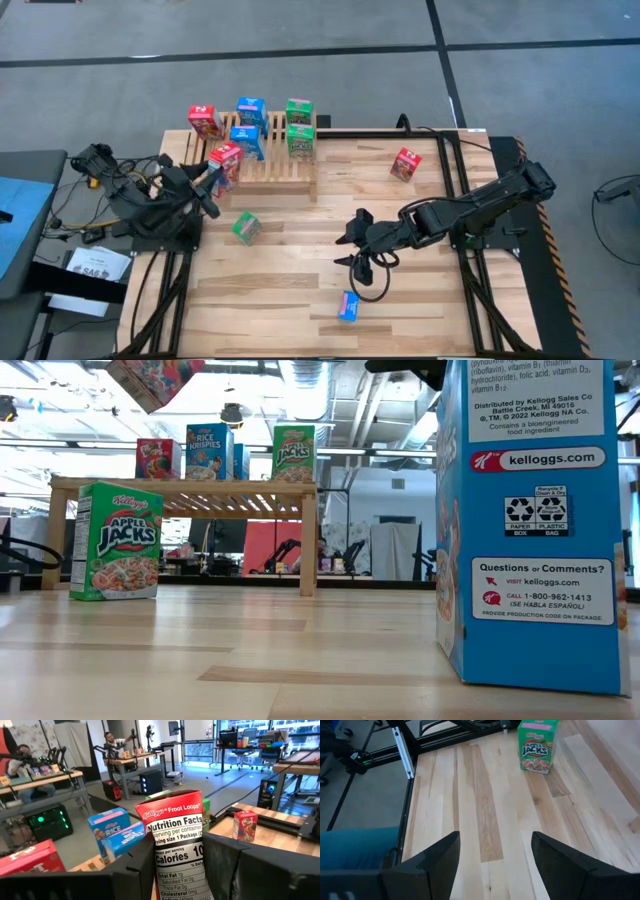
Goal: Stack cereal on shelf
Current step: Put the bottom red cereal box on the shelf aligned with the red cereal box
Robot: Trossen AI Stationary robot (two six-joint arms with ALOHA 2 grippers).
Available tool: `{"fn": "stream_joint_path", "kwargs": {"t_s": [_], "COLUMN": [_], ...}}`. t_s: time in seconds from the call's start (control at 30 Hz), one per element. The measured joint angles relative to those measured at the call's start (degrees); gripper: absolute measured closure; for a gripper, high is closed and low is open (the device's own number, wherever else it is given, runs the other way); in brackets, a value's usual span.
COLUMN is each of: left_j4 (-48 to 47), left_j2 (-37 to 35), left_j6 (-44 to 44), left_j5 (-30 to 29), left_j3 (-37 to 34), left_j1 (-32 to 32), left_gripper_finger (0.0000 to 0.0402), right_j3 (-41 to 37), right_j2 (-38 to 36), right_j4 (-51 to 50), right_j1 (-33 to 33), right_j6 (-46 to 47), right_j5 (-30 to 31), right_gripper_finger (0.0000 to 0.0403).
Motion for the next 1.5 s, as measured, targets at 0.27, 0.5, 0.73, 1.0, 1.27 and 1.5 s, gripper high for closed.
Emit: {"fn": "stream_joint_path", "kwargs": {"t_s": [0.27,0.5,0.73,1.0,1.27,1.5], "left_j4": [-5.3,-6.3,-17.5,-25.2,-25.9,-25.6], "left_j2": [-5.5,-6.0,-6.0,-6.0,-5.9,-5.9], "left_j6": [-2.8,-3.3,-11.9,-23.1,-29.2,-30.9], "left_j5": [0.0,0.0,0.1,0.1,0.1,0.1], "left_j3": [0.0,0.0,-0.6,-3.6,-7.8,-9.6], "left_j1": [0.0,0.3,7.1,13.9,14.2,14.2], "left_gripper_finger": [0.0285,0.0285,0.0286,0.0286,0.0286,0.0286], "right_j3": [0.0,0.0,0.0,0.0,0.0,-2.9], "right_j2": [0.0,0.0,0.0,0.0,-1.9,-10.8], "right_j4": [0.0,0.1,0.0,0.0,-0.2,-2.2], "right_j1": [1.4,0.6,-1.5,-3.1,-5.5,-4.0], "right_j6": [0.0,-1.3,-1.5,-3.5,-11.9,-17.2], "right_j5": [0.0,0.1,0.2,0.2,1.2,14.0], "right_gripper_finger": [0.0131,0.0131,0.0131,0.0131,0.0131,0.0131]}}
